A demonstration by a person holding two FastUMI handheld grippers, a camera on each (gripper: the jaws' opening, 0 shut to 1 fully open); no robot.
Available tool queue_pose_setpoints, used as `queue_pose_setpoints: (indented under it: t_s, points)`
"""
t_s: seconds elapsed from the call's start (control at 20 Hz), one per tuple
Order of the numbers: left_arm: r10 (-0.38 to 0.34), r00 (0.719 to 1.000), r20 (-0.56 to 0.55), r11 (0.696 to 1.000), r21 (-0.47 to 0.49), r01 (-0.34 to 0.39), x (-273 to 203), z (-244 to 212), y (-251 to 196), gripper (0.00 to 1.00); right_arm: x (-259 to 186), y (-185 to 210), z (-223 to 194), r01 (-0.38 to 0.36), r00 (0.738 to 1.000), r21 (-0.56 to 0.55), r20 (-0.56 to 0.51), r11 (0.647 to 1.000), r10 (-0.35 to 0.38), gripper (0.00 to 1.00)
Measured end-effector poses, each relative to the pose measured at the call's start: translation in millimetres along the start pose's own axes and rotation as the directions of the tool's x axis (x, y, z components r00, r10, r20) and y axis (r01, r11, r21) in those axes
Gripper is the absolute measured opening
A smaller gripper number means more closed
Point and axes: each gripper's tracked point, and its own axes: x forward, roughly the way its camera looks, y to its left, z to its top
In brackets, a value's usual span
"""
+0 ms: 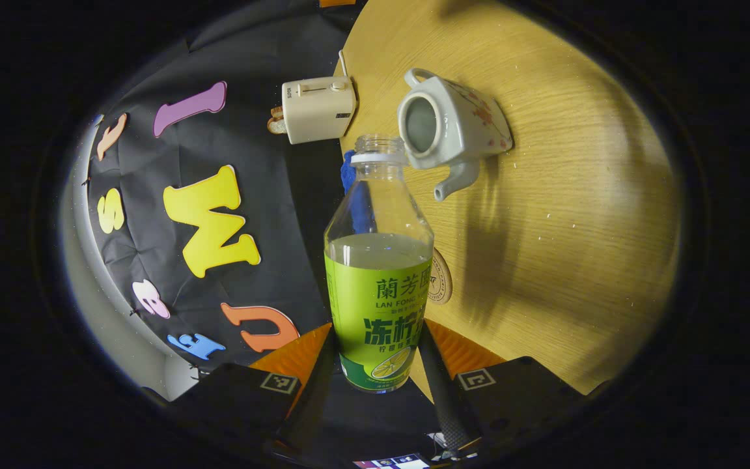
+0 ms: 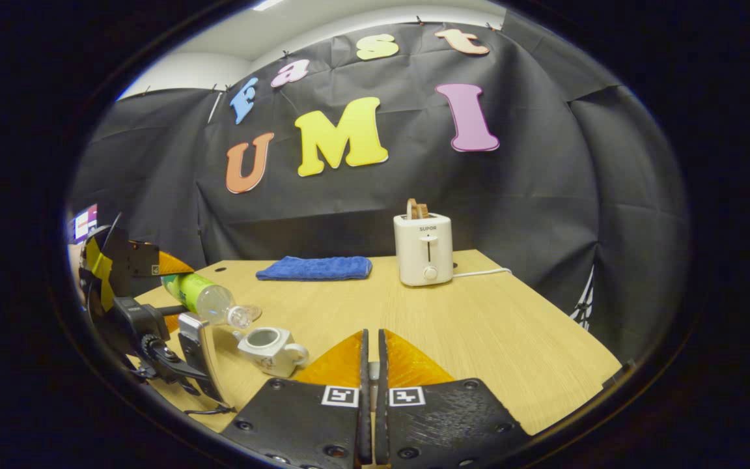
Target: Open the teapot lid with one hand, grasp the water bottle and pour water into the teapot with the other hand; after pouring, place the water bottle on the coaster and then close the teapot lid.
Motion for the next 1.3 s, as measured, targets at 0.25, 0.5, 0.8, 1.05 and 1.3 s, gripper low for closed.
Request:
queue_pose_setpoints:
  t_s: [0.25,0.5,0.8,1.05,1.3]
  points:
    - [0.020,1.000,-0.010,0.997,0.071,-0.019,0,4,13,0.74,0,-3,-3,-0.008,1.000,0.022,-0.010,1.000,0.008,0.02]
    - [0.058,0.998,-0.016,0.989,0.135,-0.055,1,5,28,0.73,1,-9,-3,-0.001,1.000,0.036,-0.007,0.999,0.001,0.02]
    - [0.073,0.997,-0.017,0.976,0.209,-0.068,0,9,31,0.74,-1,-8,-2,-0.003,1.000,0.037,-0.001,0.999,0.003,0.02]
    - [0.102,0.995,-0.024,0.962,0.256,-0.092,-2,10,38,0.73,-1,-9,-2,-0.004,1.000,0.037,0.000,0.999,0.004,0.02]
    - [0.116,0.993,-0.031,0.953,0.286,-0.102,-1,12,43,0.74,-2,-10,-3,-0.001,1.000,0.035,0.002,0.999,0.001,0.02]
